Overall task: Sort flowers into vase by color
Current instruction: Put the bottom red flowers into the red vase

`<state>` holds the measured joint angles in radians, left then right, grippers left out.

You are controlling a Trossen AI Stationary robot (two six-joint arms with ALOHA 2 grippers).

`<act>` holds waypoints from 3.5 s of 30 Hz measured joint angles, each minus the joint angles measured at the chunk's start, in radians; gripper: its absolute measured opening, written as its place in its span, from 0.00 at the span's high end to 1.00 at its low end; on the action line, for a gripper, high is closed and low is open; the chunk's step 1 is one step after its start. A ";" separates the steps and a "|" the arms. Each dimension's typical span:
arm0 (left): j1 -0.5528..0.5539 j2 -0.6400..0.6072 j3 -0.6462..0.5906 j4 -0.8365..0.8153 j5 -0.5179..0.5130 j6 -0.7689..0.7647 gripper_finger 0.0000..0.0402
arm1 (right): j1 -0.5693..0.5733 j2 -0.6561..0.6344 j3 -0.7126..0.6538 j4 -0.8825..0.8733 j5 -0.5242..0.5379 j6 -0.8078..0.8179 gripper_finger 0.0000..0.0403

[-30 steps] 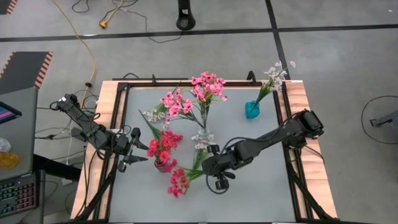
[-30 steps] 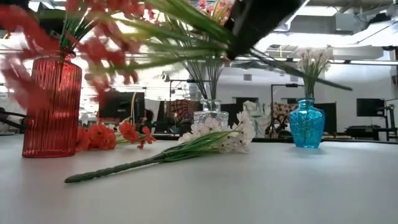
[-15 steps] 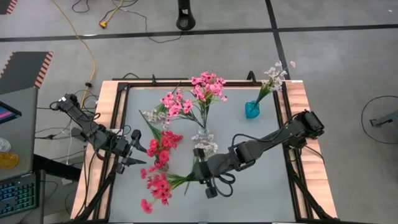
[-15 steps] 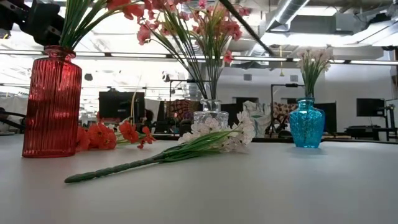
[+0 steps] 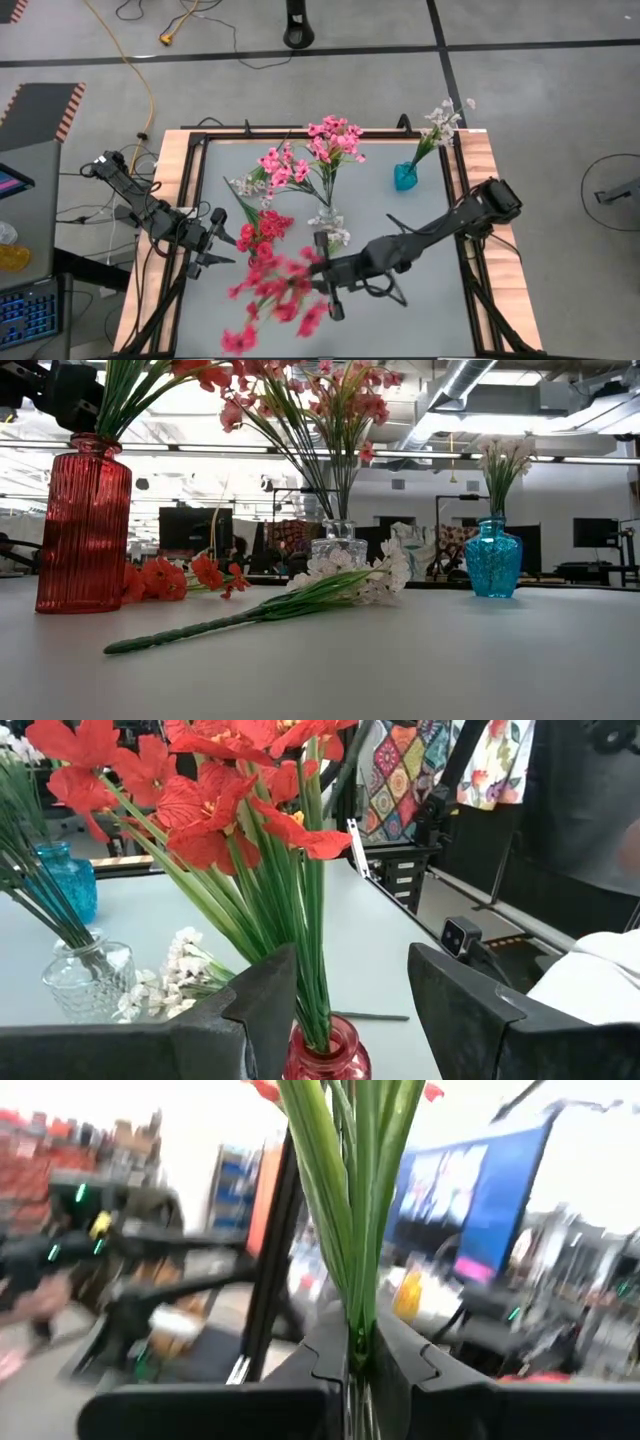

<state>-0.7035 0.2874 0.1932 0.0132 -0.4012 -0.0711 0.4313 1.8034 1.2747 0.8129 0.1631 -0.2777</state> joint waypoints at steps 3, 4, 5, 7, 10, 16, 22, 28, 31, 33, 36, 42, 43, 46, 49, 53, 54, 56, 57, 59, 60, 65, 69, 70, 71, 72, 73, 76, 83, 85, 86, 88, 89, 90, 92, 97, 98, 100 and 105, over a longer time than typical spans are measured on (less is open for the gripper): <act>0.000 0.000 0.000 0.000 -0.004 0.000 0.55 | -0.004 0.000 -0.060 0.148 0.000 -0.020 0.88; 0.000 0.000 0.000 0.000 -0.004 0.000 0.55 | -0.008 0.000 -0.074 0.177 -0.001 -0.022 0.88; 0.000 0.000 0.000 0.000 -0.004 0.000 0.55 | -0.011 0.000 -0.083 0.190 -0.002 -0.023 0.88; 0.000 0.000 0.000 0.000 -0.004 0.000 0.55 | -0.013 0.000 -0.090 0.196 -0.003 -0.024 0.88; 0.000 0.000 0.000 0.004 -0.004 0.000 0.55 | -0.024 0.032 -0.089 0.256 -0.003 -0.049 0.88; 0.000 0.014 0.000 0.095 -0.003 0.001 0.55 | -0.058 0.172 -0.089 0.534 -0.031 -0.039 0.88; 0.000 0.084 0.000 0.204 0.009 0.051 0.55 | -0.103 0.272 -0.060 0.640 -0.030 0.076 0.88; 0.000 0.174 0.001 0.300 0.024 0.076 0.55 | -0.112 0.351 0.020 0.634 -0.032 0.114 0.88; 0.000 0.204 0.002 0.311 0.030 0.079 0.55 | -0.110 0.375 0.056 0.627 -0.037 0.073 0.88; 0.000 0.214 0.003 0.314 0.030 0.078 0.55 | -0.109 0.383 0.076 0.634 -0.040 0.038 0.88; 0.000 0.223 0.003 0.314 0.027 0.078 0.55 | -0.111 0.400 0.107 0.633 -0.059 -0.008 0.88; 0.000 0.223 0.003 0.312 0.026 0.077 0.55 | -0.132 0.468 0.193 0.630 -0.119 -0.011 0.88; 0.000 0.222 0.003 0.312 0.026 0.077 0.55 | -0.135 0.478 0.206 0.631 -0.119 -0.011 0.88; 0.000 0.223 0.003 0.307 0.026 0.076 0.55 | -0.138 0.509 0.241 0.630 -0.133 -0.011 0.88; 0.000 0.222 0.003 0.305 0.023 0.076 0.55 | -0.142 0.511 0.255 0.613 -0.142 -0.010 0.88; 0.000 0.222 0.003 0.291 0.023 0.076 0.55 | -0.152 0.510 0.254 0.590 -0.142 -0.008 0.88; 0.000 0.222 0.003 0.287 0.023 0.076 0.55 | -0.153 0.511 0.254 0.589 -0.142 -0.008 0.88; 0.000 0.222 0.003 0.284 0.023 0.076 0.55 | -0.153 0.510 0.254 0.587 -0.142 0.008 0.88; 0.000 0.222 0.003 0.284 0.022 0.076 0.55 | -0.152 0.510 0.254 0.586 -0.142 0.015 0.88; 0.000 0.222 0.003 0.284 0.021 0.076 0.55 | -0.152 0.510 0.254 0.581 -0.142 0.016 0.88; 0.000 0.222 0.003 0.284 0.021 0.076 0.55 | -0.152 0.510 0.254 0.579 -0.142 0.017 0.88; 0.000 0.222 0.003 0.284 0.021 0.076 0.55 | -0.152 0.510 0.254 0.578 -0.142 0.016 0.88; 0.000 0.222 0.003 0.284 0.021 0.076 0.55 | -0.153 0.510 0.254 0.578 -0.142 0.018 0.88; 0.000 0.222 0.003 0.284 0.021 0.076 0.55 | -0.153 0.510 0.254 0.578 -0.142 0.018 0.88; 0.000 0.222 0.003 0.285 0.020 0.076 0.55 | -0.153 0.510 0.254 0.578 -0.142 0.018 0.88; 0.000 0.222 0.003 0.284 0.020 0.076 0.55 | -0.152 0.510 0.254 0.578 -0.142 0.018 0.88; 0.000 0.222 0.003 0.284 0.020 0.076 0.55 | -0.152 0.510 0.254 0.578 -0.142 0.018 0.88; 0.000 0.222 0.003 0.284 0.020 0.077 0.55 | -0.153 0.510 0.272 0.570 -0.142 0.018 0.88; 0.000 0.222 0.003 0.284 -0.002 0.077 0.55 | -0.152 0.508 0.303 0.487 -0.172 0.015 0.88; 0.000 0.222 0.003 0.284 -0.003 0.077 0.55 | -0.152 0.508 0.303 0.479 -0.172 0.015 0.88; 0.000 0.222 0.003 0.284 -0.003 0.077 0.55 | -0.152 0.508 0.302 0.474 -0.172 0.015 0.88; 0.000 0.222 0.003 0.284 -0.003 0.077 0.55 | -0.152 0.508 0.302 0.461 -0.172 0.015 0.88; 0.000 0.222 0.003 0.284 -0.003 0.077 0.55 | -0.152 0.508 0.302 0.452 -0.172 0.015 0.88; 0.000 0.222 0.003 0.284 -0.003 0.077 0.55 | -0.152 0.508 0.302 0.444 -0.172 0.015 0.88; 0.000 0.222 0.003 0.284 -0.003 0.076 0.55 | -0.152 0.509 0.302 0.433 -0.172 0.015 0.88; 0.000 0.222 0.003 0.284 -0.003 0.076 0.55 | -0.158 0.508 0.302 0.360 -0.164 0.016 0.88; 0.000 0.222 0.004 0.284 -0.003 0.076 0.55 | -0.159 0.508 0.302 0.342 -0.163 0.016 0.87; 0.000 0.222 0.003 0.284 -0.003 0.076 0.55 | -0.161 0.508 0.302 0.298 -0.162 0.016 0.87; 0.000 0.222 0.004 0.284 -0.003 0.076 0.55 | -0.166 0.509 0.302 0.245 -0.157 0.018 0.85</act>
<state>-0.7033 0.5098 0.1970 0.2974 -0.4038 0.0048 0.2653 2.3123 1.5772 1.0584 0.0059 -0.2600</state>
